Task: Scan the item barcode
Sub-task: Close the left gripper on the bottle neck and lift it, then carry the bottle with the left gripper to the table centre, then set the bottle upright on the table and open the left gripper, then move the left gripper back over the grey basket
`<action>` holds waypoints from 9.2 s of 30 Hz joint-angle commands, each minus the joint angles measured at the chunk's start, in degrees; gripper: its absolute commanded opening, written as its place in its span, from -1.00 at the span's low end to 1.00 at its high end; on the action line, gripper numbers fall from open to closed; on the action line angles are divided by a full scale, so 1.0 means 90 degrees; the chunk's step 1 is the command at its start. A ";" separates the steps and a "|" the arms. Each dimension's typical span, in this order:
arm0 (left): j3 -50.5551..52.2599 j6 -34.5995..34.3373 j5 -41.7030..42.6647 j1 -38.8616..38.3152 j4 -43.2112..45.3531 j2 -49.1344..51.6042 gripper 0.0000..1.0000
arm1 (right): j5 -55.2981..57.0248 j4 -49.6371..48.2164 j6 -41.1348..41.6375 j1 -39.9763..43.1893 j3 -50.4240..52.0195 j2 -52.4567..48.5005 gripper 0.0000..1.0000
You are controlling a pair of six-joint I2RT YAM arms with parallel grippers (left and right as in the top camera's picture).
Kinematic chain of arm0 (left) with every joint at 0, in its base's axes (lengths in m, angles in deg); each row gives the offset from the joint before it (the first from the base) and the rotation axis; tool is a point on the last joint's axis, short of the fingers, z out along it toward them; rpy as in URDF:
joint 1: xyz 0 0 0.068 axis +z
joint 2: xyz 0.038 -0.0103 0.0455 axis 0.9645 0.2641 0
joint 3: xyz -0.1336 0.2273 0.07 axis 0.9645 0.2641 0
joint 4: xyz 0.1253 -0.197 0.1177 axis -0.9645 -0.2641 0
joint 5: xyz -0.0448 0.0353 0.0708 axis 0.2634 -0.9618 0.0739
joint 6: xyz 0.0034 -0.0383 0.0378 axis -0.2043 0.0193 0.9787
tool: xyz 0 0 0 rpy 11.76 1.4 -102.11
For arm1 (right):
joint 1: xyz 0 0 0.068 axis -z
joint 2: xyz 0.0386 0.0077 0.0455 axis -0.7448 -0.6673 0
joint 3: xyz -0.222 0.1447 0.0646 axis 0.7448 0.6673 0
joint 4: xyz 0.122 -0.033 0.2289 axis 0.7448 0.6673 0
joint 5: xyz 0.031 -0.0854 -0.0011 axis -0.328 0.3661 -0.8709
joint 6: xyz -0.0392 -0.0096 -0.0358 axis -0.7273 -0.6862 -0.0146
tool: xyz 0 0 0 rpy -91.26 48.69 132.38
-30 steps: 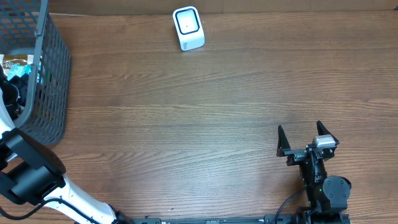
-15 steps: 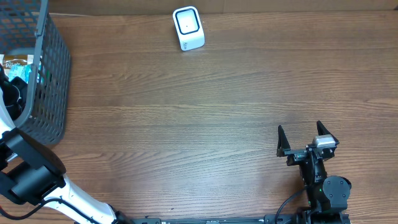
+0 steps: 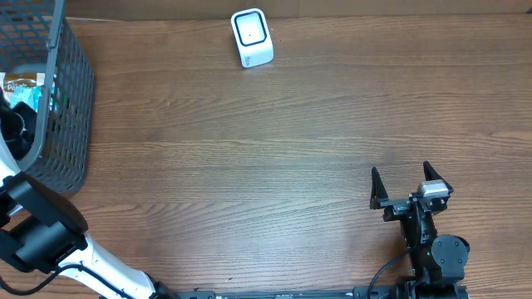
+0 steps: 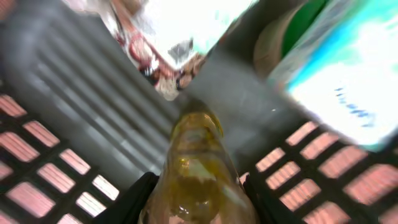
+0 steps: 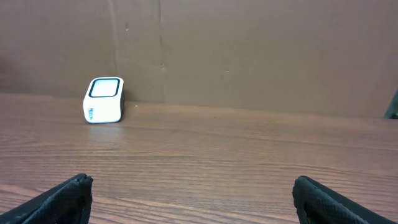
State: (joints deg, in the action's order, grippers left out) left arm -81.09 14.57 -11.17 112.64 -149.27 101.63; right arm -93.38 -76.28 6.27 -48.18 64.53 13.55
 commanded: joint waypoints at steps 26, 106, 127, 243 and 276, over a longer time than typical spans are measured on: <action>-0.2793 -0.0537 0.1732 -0.0872 -0.0461 -0.2895 -0.34 | 0.0051 -0.0015 -0.0005 0.0012 0.0066 0.0051 1.00; 0.1438 -0.3351 -0.2050 -1.0103 0.1277 -0.0731 -0.26 | 0.0051 -0.0015 -0.0005 0.0012 0.0066 0.0051 1.00; 0.1438 -0.3172 -0.1557 -0.9872 0.1581 -0.0367 -0.17 | 0.0051 -0.0015 -0.0005 0.0012 0.0066 0.0051 1.00; -0.1622 0.1015 0.1401 -0.0457 -0.0440 -0.0279 0.99 | 0.0051 -0.0015 -0.0005 0.0012 0.0066 0.0051 1.00; -0.1630 0.0442 0.2849 0.0449 0.0542 -0.0704 0.99 | 0.0051 -0.0015 -0.0005 0.0012 0.0066 0.0051 1.00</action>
State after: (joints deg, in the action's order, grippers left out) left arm -95.76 19.99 13.62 115.18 -144.61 97.35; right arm -93.38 -76.26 6.27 -48.18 64.53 13.55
